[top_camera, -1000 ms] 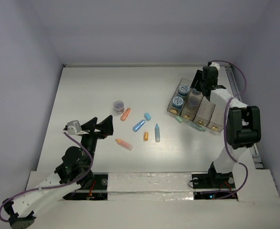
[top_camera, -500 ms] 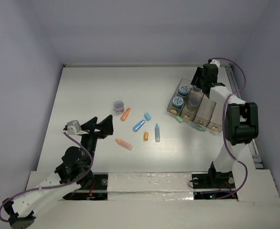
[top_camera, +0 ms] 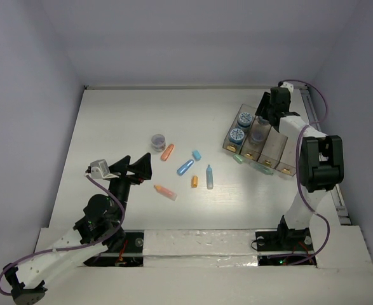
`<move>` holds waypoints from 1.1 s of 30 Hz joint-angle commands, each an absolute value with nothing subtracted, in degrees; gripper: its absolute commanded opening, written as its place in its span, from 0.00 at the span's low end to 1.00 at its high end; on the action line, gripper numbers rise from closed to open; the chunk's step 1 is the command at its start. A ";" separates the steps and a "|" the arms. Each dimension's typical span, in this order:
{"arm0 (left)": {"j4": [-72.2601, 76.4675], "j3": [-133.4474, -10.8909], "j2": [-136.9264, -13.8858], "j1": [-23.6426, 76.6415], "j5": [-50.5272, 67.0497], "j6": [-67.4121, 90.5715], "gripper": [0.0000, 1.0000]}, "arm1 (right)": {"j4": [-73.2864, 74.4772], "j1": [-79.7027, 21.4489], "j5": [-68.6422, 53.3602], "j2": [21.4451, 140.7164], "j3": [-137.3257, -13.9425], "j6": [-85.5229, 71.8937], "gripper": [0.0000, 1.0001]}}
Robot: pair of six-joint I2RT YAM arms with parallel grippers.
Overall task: Sort the stationery into containers
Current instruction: Place the stationery in the storage box, then pick up the stationery from the center of the board.
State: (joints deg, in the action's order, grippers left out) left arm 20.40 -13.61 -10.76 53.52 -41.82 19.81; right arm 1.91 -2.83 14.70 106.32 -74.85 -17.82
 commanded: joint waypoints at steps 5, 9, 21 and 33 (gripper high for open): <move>23.38 -14.15 -11.25 53.44 -41.40 19.60 0.99 | -1.58 -2.20 16.00 105.82 -75.06 -18.63 0.75; 23.38 -14.15 -11.16 53.44 -41.31 19.69 0.99 | -1.06 -2.20 14.95 105.03 -75.76 -18.63 0.83; 23.29 -14.06 -10.28 53.44 -40.96 19.95 0.99 | -2.46 -9.13 -0.69 97.47 -75.05 -14.25 0.86; 21.18 -13.54 -6.59 53.44 -45.52 20.13 0.99 | 4.22 -35.76 -13.98 109.06 -87.71 -8.61 1.00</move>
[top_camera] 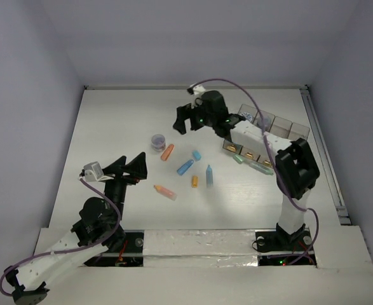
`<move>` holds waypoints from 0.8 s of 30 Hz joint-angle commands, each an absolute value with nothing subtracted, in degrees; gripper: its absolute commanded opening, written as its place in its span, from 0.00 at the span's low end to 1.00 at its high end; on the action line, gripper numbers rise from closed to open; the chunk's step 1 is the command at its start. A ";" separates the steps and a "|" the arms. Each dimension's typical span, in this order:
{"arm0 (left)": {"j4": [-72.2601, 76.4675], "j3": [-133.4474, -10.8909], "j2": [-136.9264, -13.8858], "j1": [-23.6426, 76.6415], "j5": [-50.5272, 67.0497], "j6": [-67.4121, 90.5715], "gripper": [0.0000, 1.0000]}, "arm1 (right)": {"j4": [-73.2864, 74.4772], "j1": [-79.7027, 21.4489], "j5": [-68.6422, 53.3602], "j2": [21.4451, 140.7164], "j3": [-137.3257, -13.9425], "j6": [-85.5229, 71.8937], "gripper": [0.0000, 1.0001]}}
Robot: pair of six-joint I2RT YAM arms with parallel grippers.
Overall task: Sort the stationery into containers
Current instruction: Pick up the stationery from the center of the board.
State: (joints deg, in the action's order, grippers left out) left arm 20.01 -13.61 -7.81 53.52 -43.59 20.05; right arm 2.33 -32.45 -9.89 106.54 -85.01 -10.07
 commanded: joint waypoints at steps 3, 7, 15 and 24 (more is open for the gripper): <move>20.83 -13.36 -5.80 53.44 -46.32 20.13 0.99 | 5.44 -39.81 -13.01 113.28 -90.96 -8.00 1.00; 20.04 -13.80 -5.36 53.44 -46.58 19.95 0.99 | 8.34 -43.50 -10.64 119.26 -96.40 -7.30 1.00; 19.95 -13.80 -5.10 53.44 -46.58 20.04 0.99 | 15.90 -46.41 -6.77 130.24 -108.88 -7.29 1.00; 19.95 -13.97 -5.10 53.44 -45.26 20.30 0.99 | 12.92 -46.93 -3.96 136.23 -114.17 -9.75 0.94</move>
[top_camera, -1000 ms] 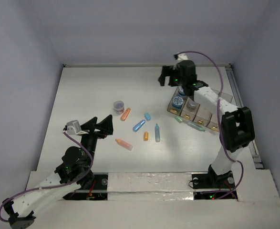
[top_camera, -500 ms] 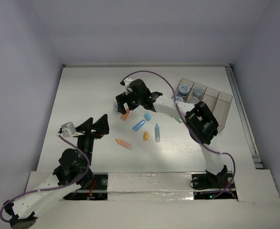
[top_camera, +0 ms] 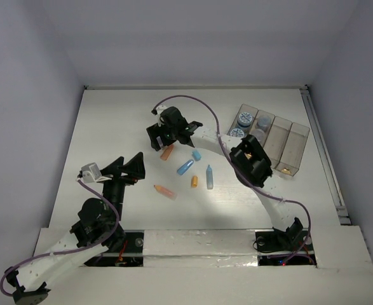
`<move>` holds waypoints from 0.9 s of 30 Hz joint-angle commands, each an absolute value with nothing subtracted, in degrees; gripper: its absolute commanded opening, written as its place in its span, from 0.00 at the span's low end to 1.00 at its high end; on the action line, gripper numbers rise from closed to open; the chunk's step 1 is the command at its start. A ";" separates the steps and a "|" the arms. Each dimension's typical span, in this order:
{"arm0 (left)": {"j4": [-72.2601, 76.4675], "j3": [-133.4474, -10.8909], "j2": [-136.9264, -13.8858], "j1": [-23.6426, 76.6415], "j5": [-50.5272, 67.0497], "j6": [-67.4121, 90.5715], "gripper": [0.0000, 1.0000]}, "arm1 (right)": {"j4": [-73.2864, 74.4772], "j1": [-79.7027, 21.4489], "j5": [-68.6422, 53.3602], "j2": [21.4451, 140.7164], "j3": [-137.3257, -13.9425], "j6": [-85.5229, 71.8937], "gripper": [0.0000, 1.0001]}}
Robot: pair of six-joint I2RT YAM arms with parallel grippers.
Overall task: Sort the stationery into containers
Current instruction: Pick up the stationery from the center of the board, then place the stationery in the storage box.
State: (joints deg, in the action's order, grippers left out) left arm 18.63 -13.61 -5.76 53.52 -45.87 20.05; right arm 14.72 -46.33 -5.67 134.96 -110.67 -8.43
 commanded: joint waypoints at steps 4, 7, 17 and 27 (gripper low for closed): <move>19.86 -14.06 -5.27 53.44 -45.00 20.30 0.99 | 10.90 -47.46 -3.34 136.58 -114.61 -11.16 0.80; 20.04 -13.97 -5.36 53.44 -44.82 20.30 0.99 | 9.85 -47.46 -2.90 136.41 -115.22 -11.95 0.60; 20.48 -14.06 -6.50 53.44 -44.30 20.48 0.99 | 4.22 -46.76 2.71 127.04 -119.55 -10.37 0.44; 22.23 -14.33 -8.35 53.44 -38.33 21.62 0.99 | -11.77 -33.33 9.84 87.68 -72.90 -15.81 0.44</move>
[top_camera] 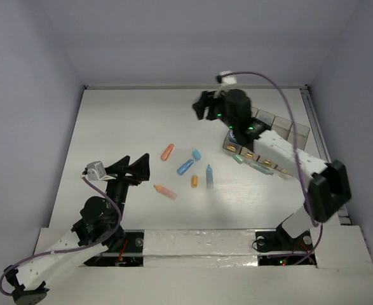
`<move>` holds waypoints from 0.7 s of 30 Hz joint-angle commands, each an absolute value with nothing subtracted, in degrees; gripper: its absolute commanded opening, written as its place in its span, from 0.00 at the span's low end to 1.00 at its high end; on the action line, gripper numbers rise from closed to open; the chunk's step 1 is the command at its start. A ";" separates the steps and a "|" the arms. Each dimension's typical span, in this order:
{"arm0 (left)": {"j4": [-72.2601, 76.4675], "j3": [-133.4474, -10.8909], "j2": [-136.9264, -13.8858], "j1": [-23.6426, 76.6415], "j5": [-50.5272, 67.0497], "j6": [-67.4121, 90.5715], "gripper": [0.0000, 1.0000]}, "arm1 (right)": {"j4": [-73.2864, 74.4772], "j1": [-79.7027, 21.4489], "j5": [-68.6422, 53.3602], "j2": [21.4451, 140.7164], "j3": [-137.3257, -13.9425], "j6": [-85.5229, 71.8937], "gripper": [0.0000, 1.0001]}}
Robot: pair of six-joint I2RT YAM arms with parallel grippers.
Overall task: Sort the stationery into containers
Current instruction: Place the stationery in the storage box.
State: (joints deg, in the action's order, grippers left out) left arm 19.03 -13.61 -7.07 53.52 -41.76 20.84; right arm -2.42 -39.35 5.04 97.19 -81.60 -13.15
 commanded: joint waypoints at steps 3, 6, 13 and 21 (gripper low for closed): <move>23.64 -13.98 -9.31 53.44 -36.04 22.15 0.99 | -10.38 -25.68 10.28 80.53 -61.55 -19.33 0.44; 24.08 -14.32 -10.72 53.44 -34.98 22.50 0.99 | -7.04 -19.70 11.60 73.58 -54.24 -21.88 0.44; 23.91 -14.41 -10.55 53.44 -34.37 22.76 0.99 | 0.17 -16.17 12.39 70.58 -48.87 -22.50 0.44; 23.12 -14.41 -9.14 53.44 -35.42 22.24 0.99 | 3.16 -15.64 12.04 73.91 -49.31 -21.71 0.45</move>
State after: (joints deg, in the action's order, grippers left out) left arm 20.78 -13.61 -9.98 53.52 -35.44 22.20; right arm 4.36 -16.12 11.64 73.06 -47.88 -21.76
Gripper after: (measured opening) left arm 0.989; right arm 0.674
